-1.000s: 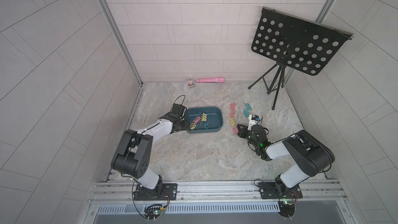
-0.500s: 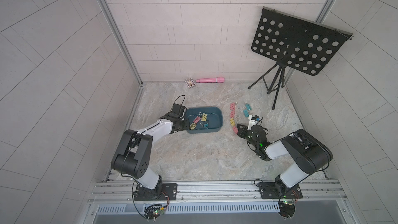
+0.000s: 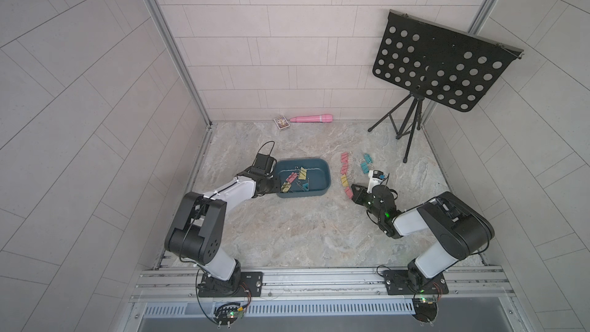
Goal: Take out the binder clips from the storage box
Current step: Place the binder clip at the center of the board, then pick up the binder clip from the storage box.
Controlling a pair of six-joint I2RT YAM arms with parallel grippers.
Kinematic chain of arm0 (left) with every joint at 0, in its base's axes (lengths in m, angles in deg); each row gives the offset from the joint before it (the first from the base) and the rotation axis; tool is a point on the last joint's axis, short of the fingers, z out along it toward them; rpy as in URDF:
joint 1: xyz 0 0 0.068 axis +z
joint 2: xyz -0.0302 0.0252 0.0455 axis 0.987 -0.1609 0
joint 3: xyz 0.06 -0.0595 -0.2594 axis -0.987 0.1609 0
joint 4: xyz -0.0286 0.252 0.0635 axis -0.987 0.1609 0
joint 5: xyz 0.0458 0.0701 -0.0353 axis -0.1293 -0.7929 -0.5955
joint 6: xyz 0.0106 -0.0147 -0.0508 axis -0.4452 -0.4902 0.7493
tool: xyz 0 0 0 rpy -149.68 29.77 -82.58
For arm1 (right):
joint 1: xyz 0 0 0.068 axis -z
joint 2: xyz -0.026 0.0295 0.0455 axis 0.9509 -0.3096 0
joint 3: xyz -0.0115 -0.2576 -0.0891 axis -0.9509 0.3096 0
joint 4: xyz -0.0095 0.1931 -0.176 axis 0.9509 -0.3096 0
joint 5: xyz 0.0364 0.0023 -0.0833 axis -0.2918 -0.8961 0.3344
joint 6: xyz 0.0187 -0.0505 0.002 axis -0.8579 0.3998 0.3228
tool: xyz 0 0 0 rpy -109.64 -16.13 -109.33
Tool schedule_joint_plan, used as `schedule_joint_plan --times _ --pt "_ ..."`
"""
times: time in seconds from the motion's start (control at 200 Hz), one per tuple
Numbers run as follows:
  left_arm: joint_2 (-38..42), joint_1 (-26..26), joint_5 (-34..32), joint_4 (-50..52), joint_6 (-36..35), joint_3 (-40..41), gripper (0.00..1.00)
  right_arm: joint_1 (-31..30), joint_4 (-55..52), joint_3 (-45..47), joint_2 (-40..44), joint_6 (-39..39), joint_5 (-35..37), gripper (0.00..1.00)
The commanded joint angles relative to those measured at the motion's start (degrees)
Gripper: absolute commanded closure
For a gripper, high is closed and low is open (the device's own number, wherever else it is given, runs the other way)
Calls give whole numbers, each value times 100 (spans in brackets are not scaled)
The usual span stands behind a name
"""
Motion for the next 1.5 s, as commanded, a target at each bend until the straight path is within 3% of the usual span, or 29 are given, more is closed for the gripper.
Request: schedule_joint_plan --times 0.0,0.515,0.75,1.116,1.296,1.496 --pt "101 30 -31 45 -7 92 58 -36 -274 74 69 49 69 91" --pt "104 34 -29 48 -8 92 58 -38 -432 79 169 75 29 85" --pt "112 35 -34 53 -5 92 58 -43 -682 45 384 151 90 77" --pt "107 35 -39 82 -12 47 58 -41 -3039 -764 1908 1091 287 66" --pt "146 39 -43 98 -21 38 58 -43 -4137 -1543 2302 1692 -133 63" --pt "184 35 -14 83 -16 47 58 -82 -4714 -2791 1518 2241 -1680 66"
